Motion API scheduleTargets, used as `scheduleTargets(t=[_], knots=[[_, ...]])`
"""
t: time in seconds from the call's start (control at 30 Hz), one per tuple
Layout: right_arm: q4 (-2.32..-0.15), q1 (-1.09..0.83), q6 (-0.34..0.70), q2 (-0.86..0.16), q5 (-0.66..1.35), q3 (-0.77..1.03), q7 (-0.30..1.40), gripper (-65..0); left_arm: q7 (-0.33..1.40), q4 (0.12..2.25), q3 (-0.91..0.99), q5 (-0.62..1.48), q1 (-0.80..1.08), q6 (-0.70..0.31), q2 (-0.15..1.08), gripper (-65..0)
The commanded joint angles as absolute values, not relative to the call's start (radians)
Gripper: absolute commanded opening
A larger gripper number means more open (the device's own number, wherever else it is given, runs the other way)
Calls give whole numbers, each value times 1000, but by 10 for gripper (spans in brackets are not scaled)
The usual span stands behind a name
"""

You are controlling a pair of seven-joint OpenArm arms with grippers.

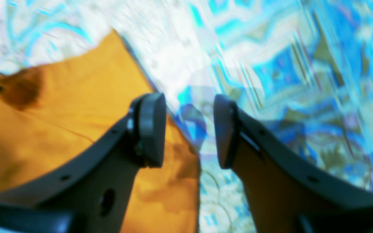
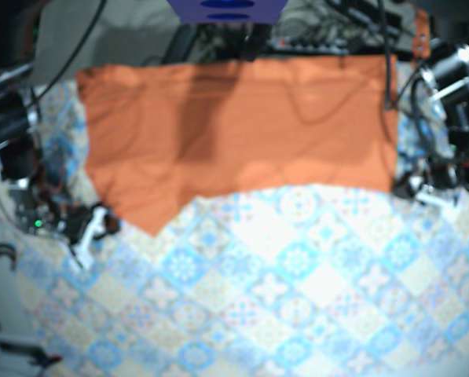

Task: Fold the T-shirt properly
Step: 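Close both grippers on the orange shirt's hem corners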

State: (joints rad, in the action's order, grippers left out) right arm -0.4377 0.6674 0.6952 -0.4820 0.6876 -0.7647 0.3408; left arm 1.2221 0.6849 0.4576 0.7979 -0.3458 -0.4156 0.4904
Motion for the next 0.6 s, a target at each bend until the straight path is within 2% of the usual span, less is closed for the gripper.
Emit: scheduleTargets(t=[0.0,0.3,0.57], knots=[[-450,700,698,-496,699,-759,335,-411,1213,700,458,816,-366,-420,515,-421],[-447,693,698,-489,697,-765,340,-409,1211,700,458,816,-366,-420,515,-421],[-446,691,698,-486,700,-862,335,-409,1211,700,458,816,-366,-420,513,-421]])
